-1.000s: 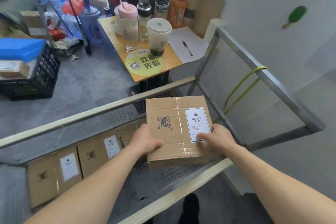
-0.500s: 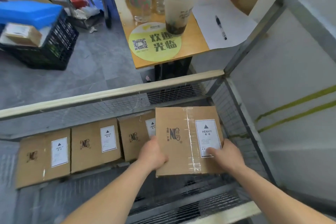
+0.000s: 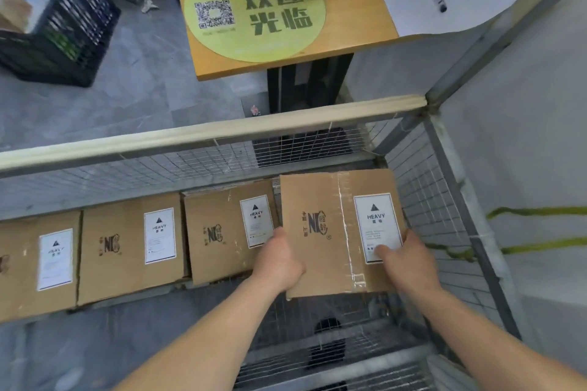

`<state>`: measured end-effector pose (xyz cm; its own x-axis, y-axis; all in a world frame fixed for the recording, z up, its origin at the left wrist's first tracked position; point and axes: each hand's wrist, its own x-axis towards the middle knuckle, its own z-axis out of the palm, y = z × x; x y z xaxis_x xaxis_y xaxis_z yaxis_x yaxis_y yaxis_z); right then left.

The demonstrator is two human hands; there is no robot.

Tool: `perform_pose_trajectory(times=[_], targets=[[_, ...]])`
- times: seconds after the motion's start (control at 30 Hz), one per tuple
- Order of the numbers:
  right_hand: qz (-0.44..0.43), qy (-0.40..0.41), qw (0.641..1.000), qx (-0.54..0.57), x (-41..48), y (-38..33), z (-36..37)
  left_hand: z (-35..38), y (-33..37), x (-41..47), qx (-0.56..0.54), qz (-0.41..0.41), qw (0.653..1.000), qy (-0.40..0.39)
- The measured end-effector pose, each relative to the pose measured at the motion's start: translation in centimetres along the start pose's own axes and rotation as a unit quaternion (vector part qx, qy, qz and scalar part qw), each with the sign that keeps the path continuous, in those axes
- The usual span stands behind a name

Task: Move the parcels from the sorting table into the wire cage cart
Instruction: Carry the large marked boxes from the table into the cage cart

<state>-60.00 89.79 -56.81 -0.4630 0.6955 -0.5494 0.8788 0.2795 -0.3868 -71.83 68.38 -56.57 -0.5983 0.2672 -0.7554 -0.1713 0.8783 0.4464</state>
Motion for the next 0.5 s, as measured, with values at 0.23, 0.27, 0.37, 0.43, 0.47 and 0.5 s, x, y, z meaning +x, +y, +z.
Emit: perform_pose_trajectory(times=[0.23, 0.27, 0.37, 0.43, 0.47, 0.5], targets=[[-0.004, -0.001, 1.0, -0.018, 3.4, 0.2, 2.3, 1.4, -1.0, 3.5, -0.004, -0.007, 1.0, 0.005], [-0.003, -0.001, 1.0, -0.02, 3.9, 0.2, 2.7, 1.6, -1.1, 4.0, -0.004, -0.009, 1.0, 0.005], [-0.003, -0.007, 1.0, -0.021, 5.6, 0.5, 4.0, 2.1, -1.6, 5.9, 0.001, -0.013, 1.0, 0.008], [-0.003, -0.017, 1.0, -0.024, 6.7, 0.8, 5.1, 2.5, -2.1, 7.1, -0.001, -0.017, 1.0, 0.009], [0.001, -0.021, 0.999, -0.025, 7.2, 1.1, 5.6, 2.8, -2.4, 7.8, 0.002, -0.017, 1.0, 0.008], [0.003, -0.025, 0.999, -0.025, 7.7, 1.2, 6.1, 3.0, -2.6, 8.4, 0.006, -0.017, 1.0, 0.007]])
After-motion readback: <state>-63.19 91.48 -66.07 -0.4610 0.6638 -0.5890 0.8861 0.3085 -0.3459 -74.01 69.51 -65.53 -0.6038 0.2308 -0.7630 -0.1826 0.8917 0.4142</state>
